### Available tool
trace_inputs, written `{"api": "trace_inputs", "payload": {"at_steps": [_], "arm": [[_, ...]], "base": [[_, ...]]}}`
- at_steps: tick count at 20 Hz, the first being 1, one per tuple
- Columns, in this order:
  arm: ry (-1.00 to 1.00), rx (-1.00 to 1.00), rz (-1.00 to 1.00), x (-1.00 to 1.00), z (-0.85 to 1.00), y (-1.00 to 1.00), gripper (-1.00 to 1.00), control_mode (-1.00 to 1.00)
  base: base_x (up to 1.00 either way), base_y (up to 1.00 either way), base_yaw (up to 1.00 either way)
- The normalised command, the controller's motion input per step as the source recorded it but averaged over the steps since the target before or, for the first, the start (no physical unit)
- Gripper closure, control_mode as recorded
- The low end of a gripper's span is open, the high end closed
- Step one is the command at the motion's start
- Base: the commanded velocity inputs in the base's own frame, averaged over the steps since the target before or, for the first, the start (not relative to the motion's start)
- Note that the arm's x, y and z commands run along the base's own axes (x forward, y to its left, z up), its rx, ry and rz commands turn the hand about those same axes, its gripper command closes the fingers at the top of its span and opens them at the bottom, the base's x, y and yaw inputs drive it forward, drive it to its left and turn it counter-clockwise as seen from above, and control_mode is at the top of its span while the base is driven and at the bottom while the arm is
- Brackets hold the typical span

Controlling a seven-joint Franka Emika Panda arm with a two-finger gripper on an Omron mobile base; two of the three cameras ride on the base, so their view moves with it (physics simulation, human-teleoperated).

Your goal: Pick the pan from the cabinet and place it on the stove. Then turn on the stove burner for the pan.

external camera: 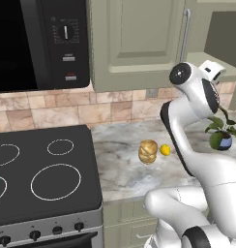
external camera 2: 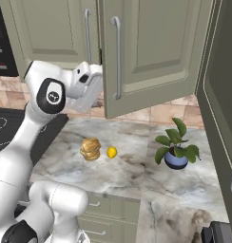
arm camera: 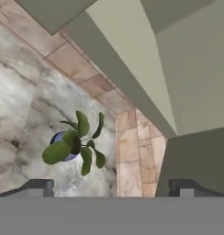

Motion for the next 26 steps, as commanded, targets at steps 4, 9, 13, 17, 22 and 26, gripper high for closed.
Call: {"api": "trace_inputs", "payload": {"at_steps": [4,9,13,17,22,26], "arm": [[0.15,0.0,-0.12,-0.03,-0.29,-0.49,-1.0,-1.0],[0.12,0.0,-0.15,-0.35,-0.35,-0.42,-1.0,-1.0],[0.03,0.0,-0.18,-0.67,-0.23,-0.46,-1.0,-1.0],[0.0,0.0,-0.2,-0.69,-0.05,-0.47,-1.0,-1.0],[0.01,0.03,-0.2,-0.35,0.0,-0.52,-1.0,-1.0],[0.03,0.14,-0.17,-0.01,0.0,-0.54,-1.0,-1.0]], "base": [[0.0,0.0,0.0],[0.0,0.0,0.0],[0.0,0.0,0.0],[0.0,0.0,0.0],[0.0,0.0,0.0],[0.0,0.0,0.0]]}}
